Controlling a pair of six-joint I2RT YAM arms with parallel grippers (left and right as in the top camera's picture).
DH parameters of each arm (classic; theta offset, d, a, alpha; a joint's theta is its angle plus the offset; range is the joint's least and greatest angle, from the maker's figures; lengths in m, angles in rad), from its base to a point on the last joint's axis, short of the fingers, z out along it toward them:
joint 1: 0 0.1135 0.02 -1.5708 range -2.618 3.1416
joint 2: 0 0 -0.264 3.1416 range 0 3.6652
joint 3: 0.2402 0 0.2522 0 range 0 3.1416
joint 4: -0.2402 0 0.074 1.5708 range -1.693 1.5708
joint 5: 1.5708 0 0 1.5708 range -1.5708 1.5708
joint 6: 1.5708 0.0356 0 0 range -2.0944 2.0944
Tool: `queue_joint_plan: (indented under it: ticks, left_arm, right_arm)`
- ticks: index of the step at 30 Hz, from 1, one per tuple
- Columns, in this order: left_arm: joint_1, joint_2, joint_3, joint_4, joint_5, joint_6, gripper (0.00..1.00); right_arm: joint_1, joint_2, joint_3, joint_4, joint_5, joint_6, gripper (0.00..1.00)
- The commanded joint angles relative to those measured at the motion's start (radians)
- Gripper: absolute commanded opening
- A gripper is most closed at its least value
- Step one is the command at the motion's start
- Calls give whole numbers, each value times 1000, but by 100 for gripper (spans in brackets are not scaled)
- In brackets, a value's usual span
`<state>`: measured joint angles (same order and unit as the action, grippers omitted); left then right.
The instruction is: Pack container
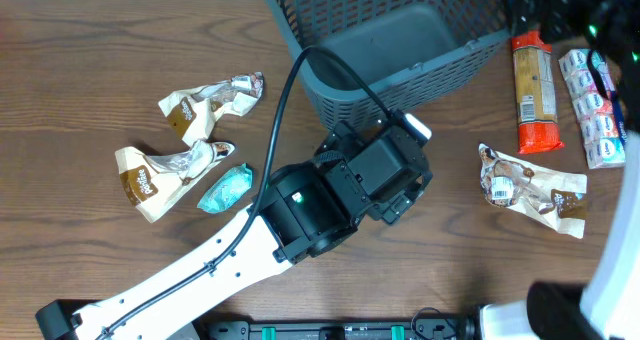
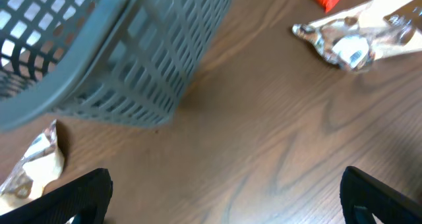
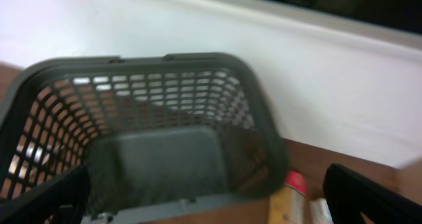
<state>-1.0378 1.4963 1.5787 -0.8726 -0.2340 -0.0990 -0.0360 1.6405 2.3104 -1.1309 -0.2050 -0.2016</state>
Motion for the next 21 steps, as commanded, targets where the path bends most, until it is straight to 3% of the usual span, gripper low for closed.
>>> queue_joint_plan:
  ticks: [1, 12, 16, 21]
  left_arm:
    - [-2, 6, 21, -37, 23, 16, 99]
    - [-2, 6, 15, -92, 282, 12, 99]
    - [-2, 6, 15, -92, 306, 12, 99]
    - [-2, 6, 15, -115, 377, 11, 99]
  right_arm:
    - [-26, 87, 30, 12, -184, -73, 99]
    - [-69, 276, 30, 29, -242, -93, 99]
    - [-69, 309, 30, 55, -343, -137, 99]
    - [-69, 325, 30, 179, -415, -46, 99]
